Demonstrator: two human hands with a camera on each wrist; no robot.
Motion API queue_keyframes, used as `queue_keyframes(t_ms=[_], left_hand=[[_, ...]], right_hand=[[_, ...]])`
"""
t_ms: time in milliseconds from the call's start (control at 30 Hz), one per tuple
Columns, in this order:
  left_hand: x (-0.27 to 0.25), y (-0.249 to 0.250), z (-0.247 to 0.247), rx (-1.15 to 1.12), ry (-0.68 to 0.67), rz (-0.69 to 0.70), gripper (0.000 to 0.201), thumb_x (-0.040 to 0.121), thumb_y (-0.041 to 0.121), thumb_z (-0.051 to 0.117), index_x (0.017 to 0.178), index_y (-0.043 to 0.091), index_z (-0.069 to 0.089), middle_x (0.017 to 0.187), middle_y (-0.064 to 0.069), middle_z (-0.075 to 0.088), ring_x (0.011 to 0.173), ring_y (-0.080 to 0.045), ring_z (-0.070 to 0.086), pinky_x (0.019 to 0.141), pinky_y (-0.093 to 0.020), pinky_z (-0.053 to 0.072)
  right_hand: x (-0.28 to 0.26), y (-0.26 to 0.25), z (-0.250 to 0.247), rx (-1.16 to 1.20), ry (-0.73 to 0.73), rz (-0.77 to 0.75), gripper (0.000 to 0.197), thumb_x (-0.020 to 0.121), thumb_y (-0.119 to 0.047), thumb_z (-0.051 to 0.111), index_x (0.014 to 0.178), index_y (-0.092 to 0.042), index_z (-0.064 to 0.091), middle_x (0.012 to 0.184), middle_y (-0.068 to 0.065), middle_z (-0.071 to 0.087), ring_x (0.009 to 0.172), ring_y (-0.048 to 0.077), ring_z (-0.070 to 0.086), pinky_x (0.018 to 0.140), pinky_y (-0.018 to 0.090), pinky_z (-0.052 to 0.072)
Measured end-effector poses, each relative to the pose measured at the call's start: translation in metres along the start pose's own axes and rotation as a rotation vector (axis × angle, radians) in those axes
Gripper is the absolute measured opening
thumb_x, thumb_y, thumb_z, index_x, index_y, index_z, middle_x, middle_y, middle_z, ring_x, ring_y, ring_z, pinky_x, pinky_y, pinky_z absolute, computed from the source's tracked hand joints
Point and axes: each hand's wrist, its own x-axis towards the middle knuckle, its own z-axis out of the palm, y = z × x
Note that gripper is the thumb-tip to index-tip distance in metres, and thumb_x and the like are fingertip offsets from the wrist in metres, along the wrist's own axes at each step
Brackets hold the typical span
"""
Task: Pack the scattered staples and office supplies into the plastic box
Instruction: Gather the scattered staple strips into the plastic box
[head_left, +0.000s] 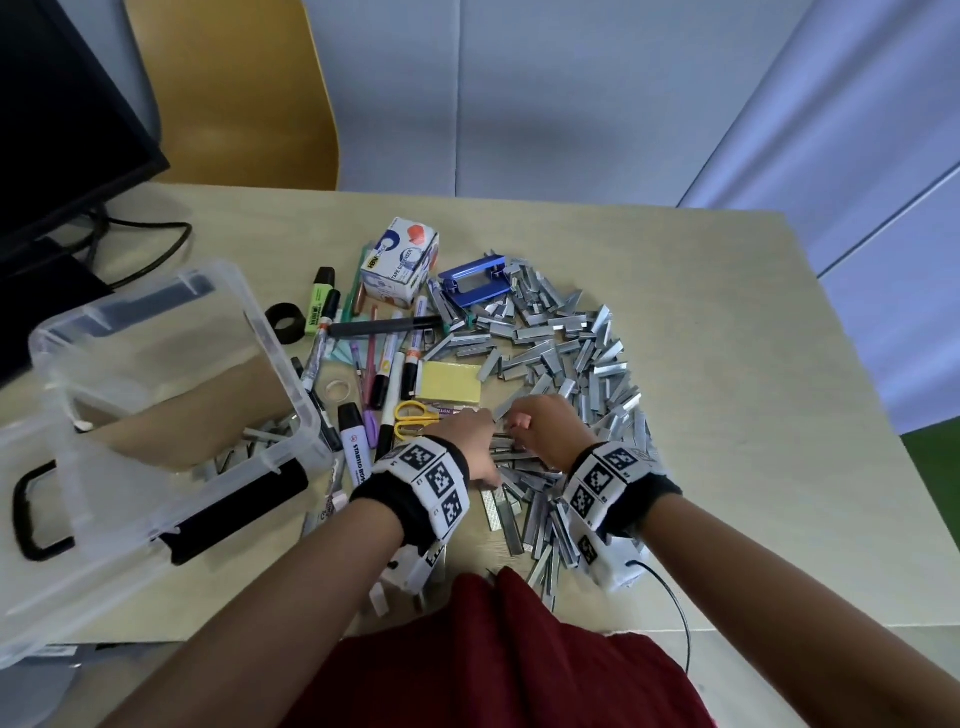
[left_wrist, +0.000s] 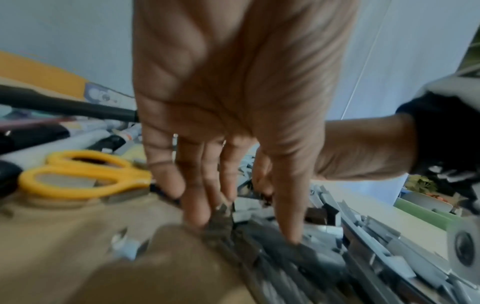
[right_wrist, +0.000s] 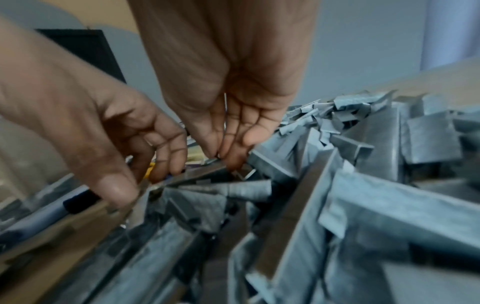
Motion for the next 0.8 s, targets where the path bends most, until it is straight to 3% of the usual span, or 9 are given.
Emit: queue_keyframes(t_ms=[100,200,267,333,467,633,800], left_hand=[[0.002,0.001,0.007,-0.049,0.102,0.003,0.054,0.078,0.032,0.07,0.118,0.01,0.042,0.116,-0.007,0.047,0.105,-0.026,0.053,0.075,-0.032,0.041],[0.004,0.002,0.009,-0.014,0.158,0.075,0.058,0.082,0.028,0.067,0.128,0.009,0.037,0.124,-0.009,0.041,0.11,-0.025,0.049,0.077,-0.031,0.039],[0.007,0.003,0.01,0.047,0.164,0.132,0.057,0.085,0.027,0.063,0.132,0.009,0.036,0.127,-0.009,0.04,0.115,-0.025,0.046,0.085,-0.033,0.042],[0.01,0.004,0.01,0.067,0.155,0.15,0.053,0.088,0.027,0.061,0.131,0.008,0.037,0.128,-0.009,0.043,0.116,-0.026,0.047,0.09,-0.036,0.043],[0.013,0.005,0.009,0.035,0.135,0.147,0.044,0.09,0.023,0.059,0.124,0.006,0.036,0.119,-0.013,0.049,0.105,-0.03,0.056,0.081,-0.035,0.045],[0.018,0.003,0.007,0.02,0.1,0.131,0.04,0.09,0.015,0.057,0.122,0.004,0.037,0.118,-0.017,0.049,0.103,-0.032,0.055,0.076,-0.033,0.042],[0.02,0.002,0.004,0.073,0.097,0.142,0.035,0.087,0.003,0.055,0.12,0.003,0.042,0.113,-0.016,0.053,0.101,-0.031,0.055,0.068,-0.03,0.039]], right_hand=[[0.0,0.003,-0.006,0.182,0.093,0.074,0.011,0.088,-0.008,0.055,0.092,-0.003,0.065,0.097,0.01,0.067,0.089,0.018,0.06,0.085,0.025,0.045],[0.0,0.008,-0.015,0.347,0.135,0.166,0.015,0.085,-0.001,0.053,0.093,-0.003,0.065,0.09,0.012,0.069,0.075,0.018,0.062,0.082,0.035,0.054],[0.0,0.009,-0.02,0.372,0.128,0.165,0.023,0.084,0.004,0.048,0.095,-0.003,0.067,0.088,0.012,0.07,0.067,0.016,0.063,0.079,0.036,0.056],[-0.001,0.006,-0.022,0.274,0.089,0.107,0.023,0.085,0.003,0.048,0.096,-0.003,0.069,0.092,0.011,0.07,0.073,0.015,0.062,0.087,0.031,0.052],[-0.007,0.001,-0.015,0.029,-0.053,-0.019,0.023,0.09,-0.003,0.048,0.103,-0.004,0.067,0.104,0.009,0.069,0.096,0.016,0.063,0.104,0.029,0.04],[-0.012,0.003,-0.006,-0.103,-0.129,-0.093,0.022,0.09,-0.013,0.055,0.109,-0.006,0.063,0.111,0.006,0.064,0.104,0.016,0.059,0.1,0.024,0.043],[-0.014,0.004,0.003,-0.194,-0.107,-0.155,0.024,0.092,-0.012,0.051,0.114,-0.005,0.058,0.108,0.011,0.059,0.098,0.023,0.06,0.092,0.032,0.049]])
